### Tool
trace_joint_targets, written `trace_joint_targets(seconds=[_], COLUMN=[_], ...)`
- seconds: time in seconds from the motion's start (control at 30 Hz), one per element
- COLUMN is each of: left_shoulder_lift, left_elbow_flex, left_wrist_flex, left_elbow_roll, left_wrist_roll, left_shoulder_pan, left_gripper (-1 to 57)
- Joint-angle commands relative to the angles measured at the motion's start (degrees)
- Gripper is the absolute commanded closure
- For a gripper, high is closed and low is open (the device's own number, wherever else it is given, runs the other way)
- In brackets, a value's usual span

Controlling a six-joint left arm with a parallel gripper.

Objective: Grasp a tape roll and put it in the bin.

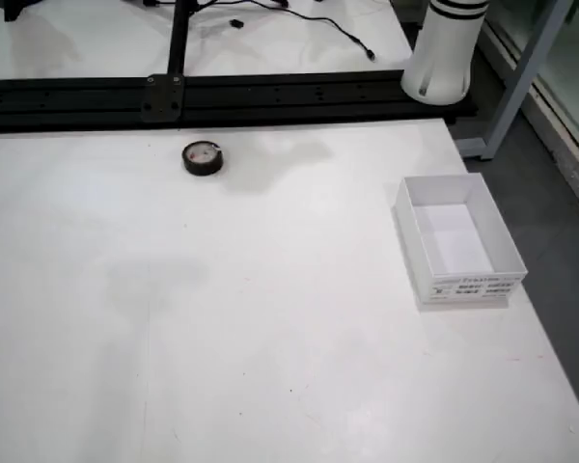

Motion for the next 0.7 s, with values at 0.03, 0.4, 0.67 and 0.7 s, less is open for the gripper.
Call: trace_joint_targets(seconds=[0.03,0.4,0.67,0.7], left_shoulder_lift=[0.00,0.00,1.50,1.93], left_elbow_flex=[0.00,0.00,-0.96,-1.40], left_wrist_flex=[0.18,0.18,0.00,0.00], left_elbow_roll=[0.35,0.26,0.09,0.09], left_wrist_roll=[0.00,0.00,0.00,0.00], left_shoulder_pan=[-0.71,-1.06,0.35,0.53], left_gripper=[52.9,54.1,48.8,46.6])
